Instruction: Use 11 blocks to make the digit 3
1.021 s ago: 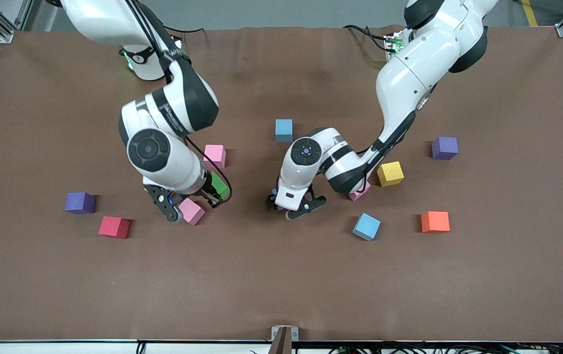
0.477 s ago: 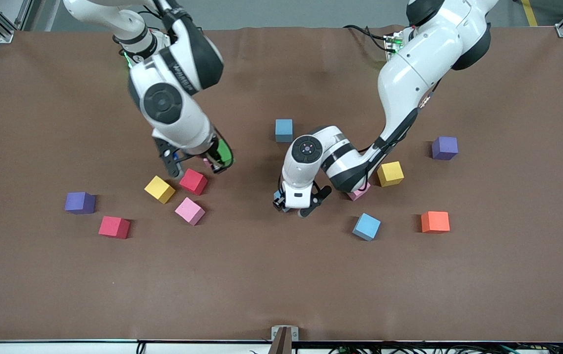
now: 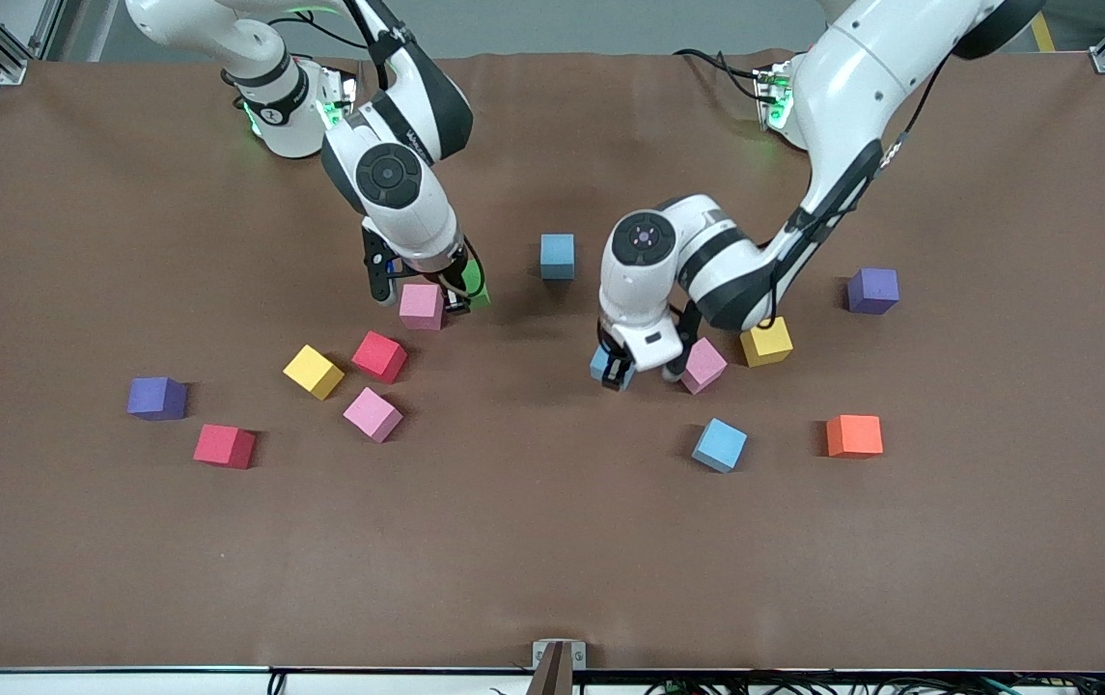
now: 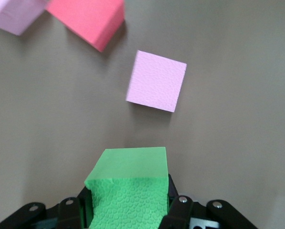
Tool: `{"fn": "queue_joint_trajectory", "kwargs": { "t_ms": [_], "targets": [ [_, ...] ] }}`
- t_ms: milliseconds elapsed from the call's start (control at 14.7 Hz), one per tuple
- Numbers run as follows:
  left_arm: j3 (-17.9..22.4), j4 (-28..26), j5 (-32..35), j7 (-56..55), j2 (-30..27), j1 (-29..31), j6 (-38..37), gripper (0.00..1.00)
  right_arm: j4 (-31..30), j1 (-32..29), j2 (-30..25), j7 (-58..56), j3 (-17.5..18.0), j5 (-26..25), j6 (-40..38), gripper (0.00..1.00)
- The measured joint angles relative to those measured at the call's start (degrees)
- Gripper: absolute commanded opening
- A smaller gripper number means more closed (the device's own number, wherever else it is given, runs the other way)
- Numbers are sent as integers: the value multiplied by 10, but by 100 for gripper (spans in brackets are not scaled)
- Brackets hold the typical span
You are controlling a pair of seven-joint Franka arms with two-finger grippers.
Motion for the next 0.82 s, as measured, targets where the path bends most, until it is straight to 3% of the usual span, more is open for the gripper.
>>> {"fn": "queue_joint_trajectory", "kwargs": {
  "t_ms": [204, 408, 817],
  "targets": [
    [-12, -55, 0, -128, -19, -1, 3, 16, -52, 0, -1, 46, 16, 0, 69, 0],
    [-28, -94, 0, -209, -21, -1, 19, 16, -70, 1, -2, 93, 37, 0, 85, 0],
    [-36, -177, -4, -235, -50, 0, 88, 15, -86, 16, 5, 189, 53, 0, 106, 0]
  ]
}}
